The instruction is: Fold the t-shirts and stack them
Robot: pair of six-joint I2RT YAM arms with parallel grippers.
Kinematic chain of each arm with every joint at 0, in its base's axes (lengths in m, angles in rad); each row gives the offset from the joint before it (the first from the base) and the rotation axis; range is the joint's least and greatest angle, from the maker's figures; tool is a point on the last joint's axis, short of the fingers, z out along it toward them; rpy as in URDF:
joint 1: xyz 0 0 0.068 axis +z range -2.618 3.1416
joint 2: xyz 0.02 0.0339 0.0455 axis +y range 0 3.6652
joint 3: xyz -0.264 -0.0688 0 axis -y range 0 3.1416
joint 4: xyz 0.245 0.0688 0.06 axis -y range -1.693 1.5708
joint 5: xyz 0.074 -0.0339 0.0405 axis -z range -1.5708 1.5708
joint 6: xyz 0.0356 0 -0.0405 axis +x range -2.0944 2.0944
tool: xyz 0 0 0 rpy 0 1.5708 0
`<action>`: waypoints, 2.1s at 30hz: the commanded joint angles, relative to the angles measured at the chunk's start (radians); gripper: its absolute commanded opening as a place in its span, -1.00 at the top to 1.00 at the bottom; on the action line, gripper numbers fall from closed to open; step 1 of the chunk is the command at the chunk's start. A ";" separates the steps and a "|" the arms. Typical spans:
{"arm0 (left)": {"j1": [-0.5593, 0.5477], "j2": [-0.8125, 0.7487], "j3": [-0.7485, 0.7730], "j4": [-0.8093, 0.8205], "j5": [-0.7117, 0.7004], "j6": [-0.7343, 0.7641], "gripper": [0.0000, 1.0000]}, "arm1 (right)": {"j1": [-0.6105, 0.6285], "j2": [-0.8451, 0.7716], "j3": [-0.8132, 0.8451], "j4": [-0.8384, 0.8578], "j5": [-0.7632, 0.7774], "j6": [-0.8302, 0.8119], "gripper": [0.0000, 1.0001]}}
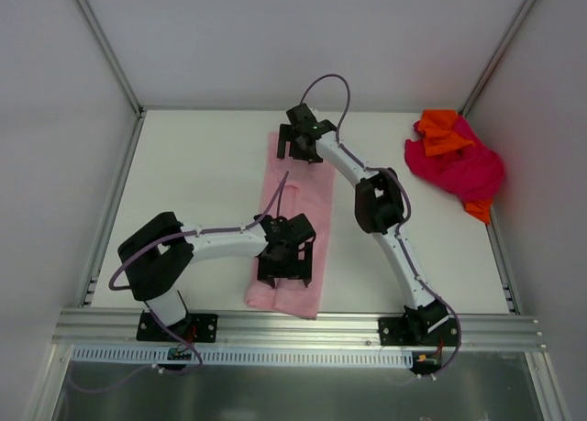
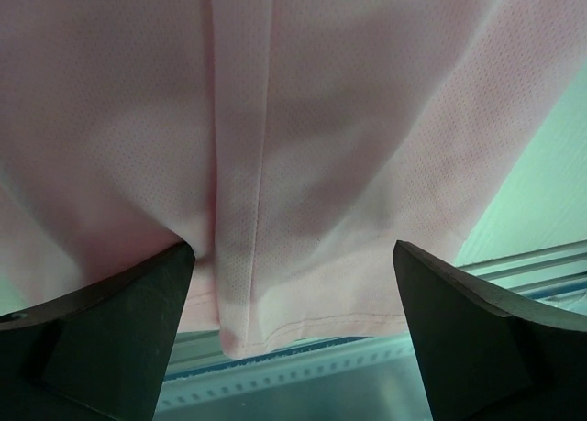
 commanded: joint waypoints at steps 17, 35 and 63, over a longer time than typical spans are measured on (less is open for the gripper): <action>-0.071 0.031 0.307 -0.256 -0.349 0.029 -0.98 | -0.006 -0.246 0.063 0.056 -0.089 -0.259 -1.00; 0.392 -0.810 -0.143 -0.006 -0.149 0.290 -0.97 | -0.050 -1.313 -1.004 0.128 -0.128 -0.273 -0.99; 0.562 -0.300 0.111 0.179 0.051 0.517 0.32 | -0.027 -1.008 -1.186 0.303 -0.063 -0.032 0.70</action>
